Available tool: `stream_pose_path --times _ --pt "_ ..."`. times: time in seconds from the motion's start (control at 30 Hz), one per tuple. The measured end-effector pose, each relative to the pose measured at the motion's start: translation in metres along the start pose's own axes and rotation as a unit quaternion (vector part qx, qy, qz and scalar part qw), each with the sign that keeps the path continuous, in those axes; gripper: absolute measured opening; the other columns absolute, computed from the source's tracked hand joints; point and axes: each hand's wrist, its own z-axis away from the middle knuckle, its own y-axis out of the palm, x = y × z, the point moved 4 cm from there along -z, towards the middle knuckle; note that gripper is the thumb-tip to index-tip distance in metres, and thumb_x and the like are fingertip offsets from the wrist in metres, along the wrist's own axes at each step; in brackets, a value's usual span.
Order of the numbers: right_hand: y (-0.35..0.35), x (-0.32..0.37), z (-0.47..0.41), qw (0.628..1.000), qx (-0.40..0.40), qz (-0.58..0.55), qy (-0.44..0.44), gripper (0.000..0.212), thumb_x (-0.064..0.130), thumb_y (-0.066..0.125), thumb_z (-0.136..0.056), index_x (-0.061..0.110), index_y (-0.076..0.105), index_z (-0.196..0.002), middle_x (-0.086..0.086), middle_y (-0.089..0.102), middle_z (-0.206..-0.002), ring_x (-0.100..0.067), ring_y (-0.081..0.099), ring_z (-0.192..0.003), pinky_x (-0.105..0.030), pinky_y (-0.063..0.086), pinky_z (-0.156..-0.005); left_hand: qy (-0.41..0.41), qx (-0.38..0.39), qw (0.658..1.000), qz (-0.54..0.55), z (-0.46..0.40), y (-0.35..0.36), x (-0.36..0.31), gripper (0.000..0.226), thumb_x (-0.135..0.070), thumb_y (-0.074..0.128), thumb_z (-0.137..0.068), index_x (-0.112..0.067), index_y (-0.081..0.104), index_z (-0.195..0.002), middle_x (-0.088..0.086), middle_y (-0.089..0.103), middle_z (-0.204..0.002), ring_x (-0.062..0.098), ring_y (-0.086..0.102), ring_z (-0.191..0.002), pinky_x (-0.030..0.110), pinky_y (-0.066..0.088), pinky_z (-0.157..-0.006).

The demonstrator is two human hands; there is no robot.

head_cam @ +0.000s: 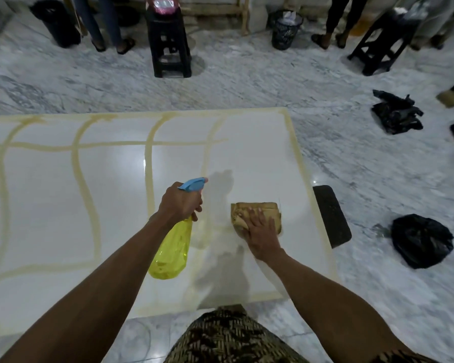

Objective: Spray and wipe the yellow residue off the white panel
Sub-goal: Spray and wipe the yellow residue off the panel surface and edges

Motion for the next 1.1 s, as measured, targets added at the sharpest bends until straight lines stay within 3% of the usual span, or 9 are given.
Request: stream_pose_path --times 0.2,0.37,0.47,0.6,0.67,0.77,0.93,1.03,1.1 --pt "0.026 0.048 0.094 0.997 0.051 0.015 0.051 0.110 0.066 -0.027 -0.067 0.026 0.018 -0.158 -0.001 0.013 -0.166 -0.031 0.011 -0.152 -0.049 0.022 -0.117 0.011 0.016 1.000 0.004 0.085 0.002 0.041 0.027 -0.017 0.054 -0.106 -0.028 0.073 -0.122 0.012 0.073 -0.080 0.047 0.077 -0.082 0.049 0.065 -0.070" --pt "0.009 0.072 0.108 0.980 0.102 -0.150 0.086 0.061 0.057 0.026 -0.100 0.014 0.049 -0.136 -0.011 0.057 -0.134 -0.034 0.057 -0.118 -0.037 0.044 -0.091 0.021 0.021 0.999 0.015 0.116 -0.006 0.048 0.034 -0.016 0.052 -0.106 -0.025 0.073 -0.132 0.012 0.072 -0.078 0.044 0.075 -0.077 0.047 0.064 -0.070" --pt "-0.034 0.071 0.089 0.901 0.082 -0.393 0.167 0.056 0.048 0.032 -0.105 0.006 0.052 -0.135 -0.011 0.058 -0.131 -0.030 0.058 -0.117 -0.035 0.045 -0.093 0.026 0.012 0.999 0.022 0.109 -0.024 0.033 0.040 -0.013 0.051 -0.104 -0.028 0.071 -0.135 0.013 0.073 -0.081 0.039 0.073 -0.072 0.042 0.062 -0.068" --pt "-0.080 0.065 0.036 0.766 0.041 -0.616 0.178 0.053 0.044 0.036 -0.105 0.005 0.054 -0.136 -0.015 0.063 -0.130 -0.030 0.063 -0.115 -0.046 0.051 -0.102 0.033 -0.007 0.999 0.033 0.075 -0.054 0.007 0.038 -0.017 0.052 -0.103 -0.028 0.072 -0.133 0.013 0.073 -0.082 0.037 0.074 -0.073 0.037 0.062 -0.060" --pt "-0.107 0.061 -0.003 0.756 0.010 -0.625 0.195 0.056 0.048 0.039 -0.103 0.007 0.052 -0.139 -0.015 0.061 -0.134 -0.030 0.062 -0.117 -0.048 0.049 -0.103 0.026 -0.012 0.999 0.045 0.048 -0.068 -0.001 0.037 -0.017 0.054 -0.102 -0.026 0.073 -0.131 0.013 0.072 -0.081 0.041 0.076 -0.078 0.038 0.062 -0.061" --pt "-0.152 0.062 -0.073 0.810 -0.051 -0.551 0.194 0.065 0.054 0.037 -0.100 0.008 0.046 -0.144 -0.011 0.053 -0.142 -0.032 0.054 -0.126 -0.045 0.042 -0.109 0.011 -0.015 0.998 0.060 0.000 -0.087 -0.016 0.039 -0.019 0.058 -0.095 -0.022 0.075 -0.129 0.011 0.072 -0.076 0.047 0.076 -0.081 0.046 0.063 -0.066" --pt "-0.214 0.055 -0.197 0.899 -0.193 -0.374 0.121 0.061 0.051 0.030 -0.100 0.002 0.061 -0.119 -0.022 0.068 -0.107 -0.038 0.065 -0.099 -0.032 0.043 -0.072 -0.004 -0.029 0.997 0.074 -0.084 -0.113 -0.046 0.048 -0.033 0.059 -0.080 -0.015 0.077 -0.121 0.009 0.072 -0.073 0.047 0.076 -0.078 0.046 0.062 -0.063" --pt "-0.223 0.052 -0.264 0.931 -0.225 -0.273 0.093 0.047 0.040 0.031 -0.106 0.009 0.049 -0.136 -0.020 0.065 -0.120 -0.039 0.061 -0.109 -0.044 0.046 -0.089 0.001 -0.045 0.995 0.090 -0.130 -0.124 -0.054 0.039 -0.030 0.062 -0.085 -0.019 0.077 -0.120 0.008 0.071 -0.072 0.036 0.073 -0.067 0.040 0.060 -0.056" --pt "-0.222 0.060 -0.300 0.953 -0.228 -0.183 0.080 0.045 0.033 0.031 -0.107 0.009 0.039 -0.145 -0.018 0.055 -0.136 -0.037 0.053 -0.124 -0.053 0.036 -0.104 0.015 -0.044 0.994 0.095 -0.155 -0.126 -0.055 0.032 -0.017 0.059 -0.098 -0.031 0.076 -0.121 0.009 0.068 -0.076 0.028 0.071 -0.067 0.035 0.056 -0.053"
